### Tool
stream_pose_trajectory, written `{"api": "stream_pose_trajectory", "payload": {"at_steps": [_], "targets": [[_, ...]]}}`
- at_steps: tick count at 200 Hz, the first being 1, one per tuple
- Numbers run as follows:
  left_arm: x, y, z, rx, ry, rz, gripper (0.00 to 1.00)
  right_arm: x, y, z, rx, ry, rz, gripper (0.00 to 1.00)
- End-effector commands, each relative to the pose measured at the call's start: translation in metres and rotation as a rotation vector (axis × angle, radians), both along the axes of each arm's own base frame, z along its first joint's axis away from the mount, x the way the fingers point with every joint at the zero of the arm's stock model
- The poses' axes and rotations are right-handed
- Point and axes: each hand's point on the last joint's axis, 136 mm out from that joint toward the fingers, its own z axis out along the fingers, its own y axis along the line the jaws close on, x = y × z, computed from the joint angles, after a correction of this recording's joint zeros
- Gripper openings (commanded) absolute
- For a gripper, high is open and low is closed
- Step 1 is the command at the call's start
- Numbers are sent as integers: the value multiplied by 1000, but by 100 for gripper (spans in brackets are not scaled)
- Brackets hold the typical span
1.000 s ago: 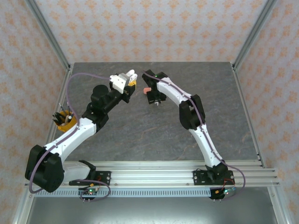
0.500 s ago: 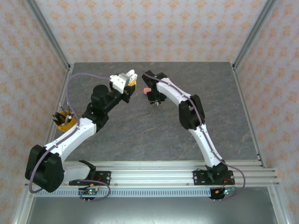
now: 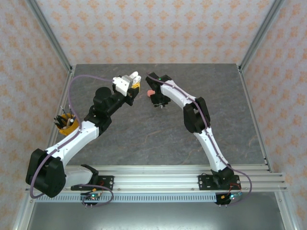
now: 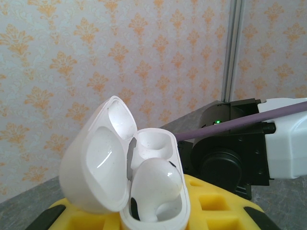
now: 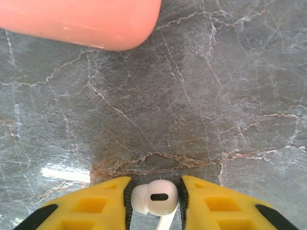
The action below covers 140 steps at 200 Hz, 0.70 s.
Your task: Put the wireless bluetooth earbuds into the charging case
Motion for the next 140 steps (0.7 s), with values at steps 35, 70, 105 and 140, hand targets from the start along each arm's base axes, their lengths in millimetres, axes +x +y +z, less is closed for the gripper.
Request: {"api": "stream_pose_trajectory", "payload": {"at_steps": [35, 70, 105, 140], "targets": [[5, 5, 12, -29, -34, 14, 0, -9, -18, -16, -18, 53, -37, 28], [5, 3, 13, -31, -32, 7, 0, -9, -21, -6, -6, 28, -46, 27], [5, 3, 13, -31, -28, 3, 0, -7, -22, 11, 37, -45, -52, 25], [4, 2, 14, -33, -27, 0, 0, -14, -20, 19, 86, -86, -2, 25]]}}
